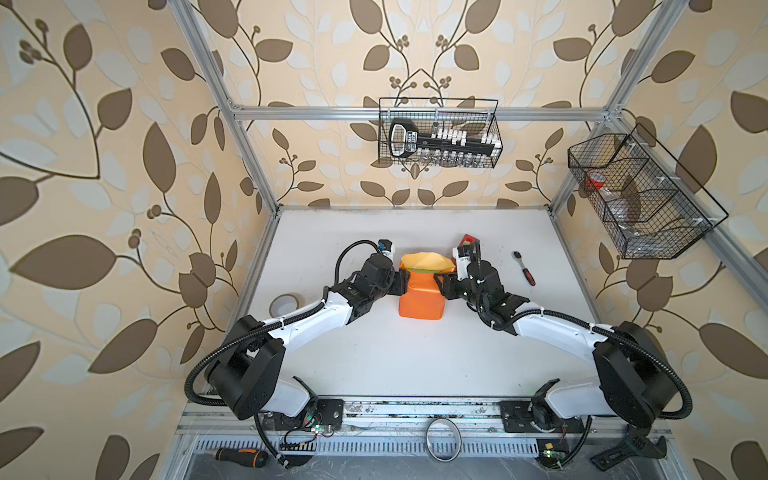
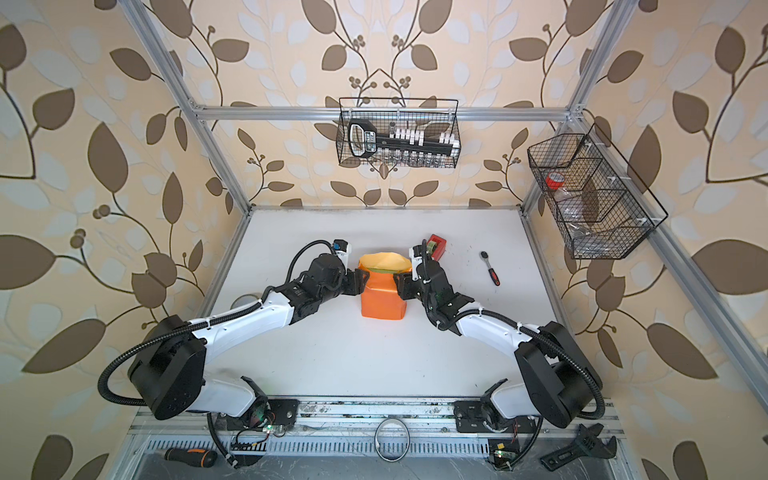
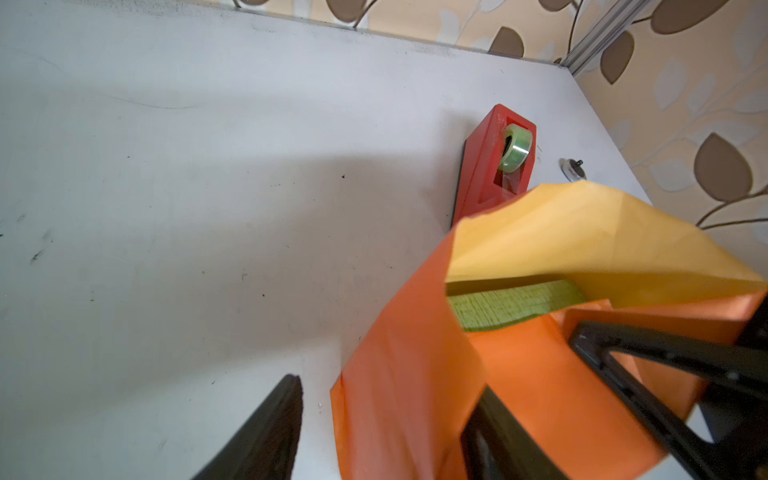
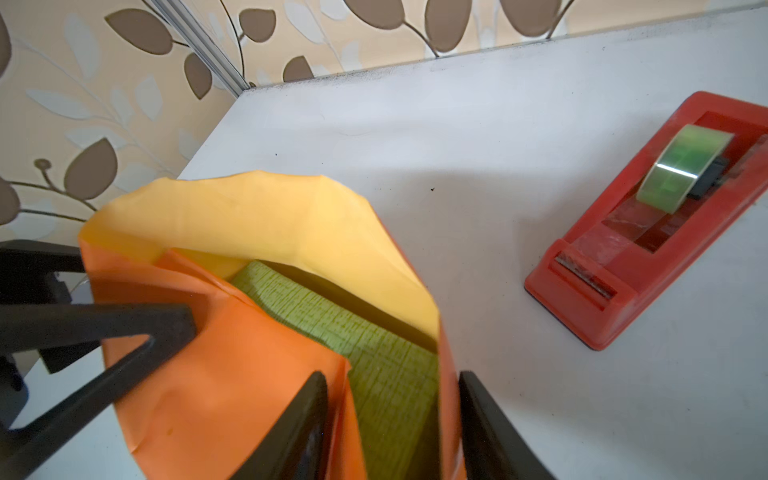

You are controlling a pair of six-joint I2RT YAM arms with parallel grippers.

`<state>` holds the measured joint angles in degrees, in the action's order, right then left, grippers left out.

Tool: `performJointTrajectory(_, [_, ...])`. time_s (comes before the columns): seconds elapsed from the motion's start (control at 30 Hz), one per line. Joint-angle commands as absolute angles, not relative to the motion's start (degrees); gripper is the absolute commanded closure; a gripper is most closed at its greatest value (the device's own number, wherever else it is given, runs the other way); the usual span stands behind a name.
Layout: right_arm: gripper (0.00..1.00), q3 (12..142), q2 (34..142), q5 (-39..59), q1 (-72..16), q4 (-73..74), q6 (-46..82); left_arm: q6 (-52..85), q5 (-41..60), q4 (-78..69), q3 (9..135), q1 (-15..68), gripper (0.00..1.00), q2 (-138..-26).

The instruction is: Wrap the gift box in paper

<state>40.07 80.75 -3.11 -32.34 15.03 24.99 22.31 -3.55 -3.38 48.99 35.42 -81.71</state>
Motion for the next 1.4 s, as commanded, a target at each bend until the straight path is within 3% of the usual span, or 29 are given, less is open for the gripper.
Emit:
performJointTrajectory(0.0, [0.49, 38.57, 82.6, -3.18, -32.22, 9.11, 22.94, 18.72, -6.26, -0.62, 51.54, 35.01, 0.46, -81.56])
performJointTrajectory(0.13, [0.49, 38.76, 83.06, -2.72, -32.33, 9.43, 23.12, 16.32, -7.55, 1.02, 54.23, 35.82, 0.61, -84.44])
performJointTrajectory(0.4, [0.49, 39.45, 83.05, -2.9, -32.19, 8.84, 22.28, 13.57, -9.48, 2.11, 57.3, 37.2, 0.79, -87.64])
performJointTrajectory(0.63, [0.41, 44.32, 82.41, -4.12, -32.1, 4.24, 21.88, 14.51, -10.84, 1.74, 56.91, 38.67, 0.94, -88.16])
performJointTrajectory(0.73, [0.35, 46.41, 81.07, -4.29, -32.0, 1.84, 21.96, 15.59, -11.56, 1.58, 56.52, 39.03, 0.99, -88.15])
performJointTrajectory(0.93, [0.33, 47.8, 78.22, -4.56, -31.95, -1.37, 23.56, 16.69, -12.39, 1.84, 56.36, 39.5, 1.0, -88.42])
performJointTrajectory(1.2, [0.48, 49.14, 80.04, -7.01, -32.48, -2.01, 24.11, 17.3, -12.56, 1.75, 56.16, 39.69, 1.0, -87.74])
performJointTrajectory(1.37, [0.67, 51.11, 82.71, -10.17, -33.76, -3.08, 23.14, 18.52, -13.38, 1.85, 55.34, 40.44, 1.0, -86.28])
